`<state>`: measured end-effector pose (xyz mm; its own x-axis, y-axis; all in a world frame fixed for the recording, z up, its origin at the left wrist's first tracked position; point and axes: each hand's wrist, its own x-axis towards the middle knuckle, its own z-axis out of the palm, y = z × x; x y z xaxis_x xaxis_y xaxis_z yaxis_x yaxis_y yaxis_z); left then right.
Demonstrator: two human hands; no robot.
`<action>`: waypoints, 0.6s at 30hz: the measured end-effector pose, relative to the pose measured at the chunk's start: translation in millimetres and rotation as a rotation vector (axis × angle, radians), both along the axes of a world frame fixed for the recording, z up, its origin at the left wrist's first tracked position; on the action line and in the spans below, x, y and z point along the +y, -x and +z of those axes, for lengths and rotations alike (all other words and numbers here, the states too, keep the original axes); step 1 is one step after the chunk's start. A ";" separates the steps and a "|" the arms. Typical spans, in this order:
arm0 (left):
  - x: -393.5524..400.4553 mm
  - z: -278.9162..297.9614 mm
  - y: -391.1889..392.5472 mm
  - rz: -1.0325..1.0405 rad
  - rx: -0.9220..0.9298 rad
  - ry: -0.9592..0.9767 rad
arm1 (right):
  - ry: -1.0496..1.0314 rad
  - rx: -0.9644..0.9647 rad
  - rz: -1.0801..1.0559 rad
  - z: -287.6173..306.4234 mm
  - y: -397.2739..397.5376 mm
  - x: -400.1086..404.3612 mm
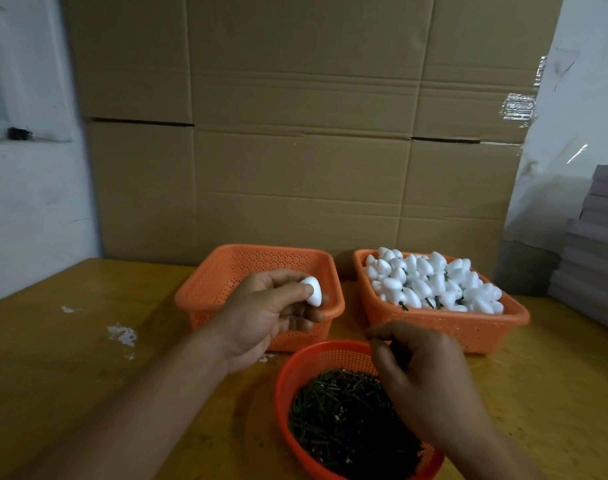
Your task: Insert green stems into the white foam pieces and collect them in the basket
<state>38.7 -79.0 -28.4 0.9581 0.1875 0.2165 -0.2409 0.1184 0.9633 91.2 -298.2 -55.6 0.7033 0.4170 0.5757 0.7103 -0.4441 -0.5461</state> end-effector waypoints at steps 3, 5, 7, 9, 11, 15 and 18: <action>-3.4 -3.4 6.1 0.012 -0.007 0.007 | 0.010 -0.001 0.006 0.0 0.7 0.3; -5.4 -5.2 9.4 0.010 -0.007 0.023 | 0.012 0.003 0.009 0.4 1.8 0.3; -7.2 -7.7 13.4 0.002 -0.012 0.051 | 0.010 0.008 0.013 0.9 2.8 0.6; -8.4 -11.0 17.5 -0.005 -0.021 0.070 | 0.000 0.010 0.008 1.2 3.0 0.8; -10.0 -13.7 20.3 -0.010 -0.031 0.049 | -0.003 0.016 0.000 1.0 3.0 0.9; -15.1 -16.5 22.1 0.005 -0.037 -0.050 | 0.015 0.024 0.000 0.1 3.2 1.3; -18.8 -18.2 23.5 -0.012 -0.029 -0.067 | 0.024 0.035 0.006 0.7 2.8 1.1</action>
<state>15.2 -97.8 -46.5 0.9532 0.1606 0.2563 -0.2681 0.0568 0.9617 88.4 -297.1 -54.9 0.7202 0.4350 0.5405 0.6938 -0.4531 -0.5598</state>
